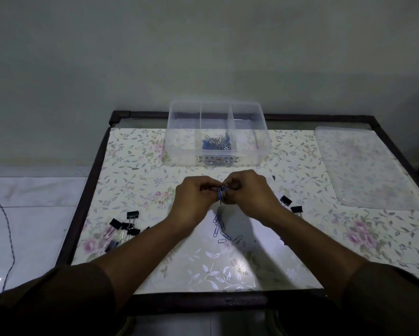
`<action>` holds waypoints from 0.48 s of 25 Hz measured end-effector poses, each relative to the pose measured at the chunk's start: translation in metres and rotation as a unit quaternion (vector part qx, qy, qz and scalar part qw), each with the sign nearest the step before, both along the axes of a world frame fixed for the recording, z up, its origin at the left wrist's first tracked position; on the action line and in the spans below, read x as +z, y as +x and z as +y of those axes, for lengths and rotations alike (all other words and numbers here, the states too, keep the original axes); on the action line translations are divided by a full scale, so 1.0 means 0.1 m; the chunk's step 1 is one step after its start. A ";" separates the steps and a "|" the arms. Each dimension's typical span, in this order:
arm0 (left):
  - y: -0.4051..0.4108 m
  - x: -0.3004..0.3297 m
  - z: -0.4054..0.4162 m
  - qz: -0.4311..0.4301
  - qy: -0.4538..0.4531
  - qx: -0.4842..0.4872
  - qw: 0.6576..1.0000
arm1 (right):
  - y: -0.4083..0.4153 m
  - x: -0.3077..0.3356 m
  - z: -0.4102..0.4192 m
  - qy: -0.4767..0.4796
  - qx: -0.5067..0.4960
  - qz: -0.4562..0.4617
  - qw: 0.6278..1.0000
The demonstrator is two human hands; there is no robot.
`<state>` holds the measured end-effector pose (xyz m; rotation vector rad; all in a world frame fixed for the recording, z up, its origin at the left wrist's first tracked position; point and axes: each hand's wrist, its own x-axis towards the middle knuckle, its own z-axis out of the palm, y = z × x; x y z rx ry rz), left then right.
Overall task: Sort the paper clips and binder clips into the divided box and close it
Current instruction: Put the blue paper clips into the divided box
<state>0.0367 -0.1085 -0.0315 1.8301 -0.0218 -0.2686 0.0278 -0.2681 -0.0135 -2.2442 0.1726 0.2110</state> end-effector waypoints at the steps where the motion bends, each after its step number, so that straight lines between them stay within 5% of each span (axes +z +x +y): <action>1: 0.11 0.08 -0.02 -0.001 -0.032 0.006 0.999 | 0.10 0.10 -0.01 0.008 -0.002 -0.017 1.000; 5: 0.69 0.37 -0.18 -0.027 -0.064 0.042 0.997 | 0.63 0.41 -0.05 -0.040 -0.025 -0.094 0.994; 12: 1.33 0.42 -0.29 -0.039 0.068 0.027 0.997 | 1.24 0.37 -0.06 -0.059 -0.041 -0.080 0.994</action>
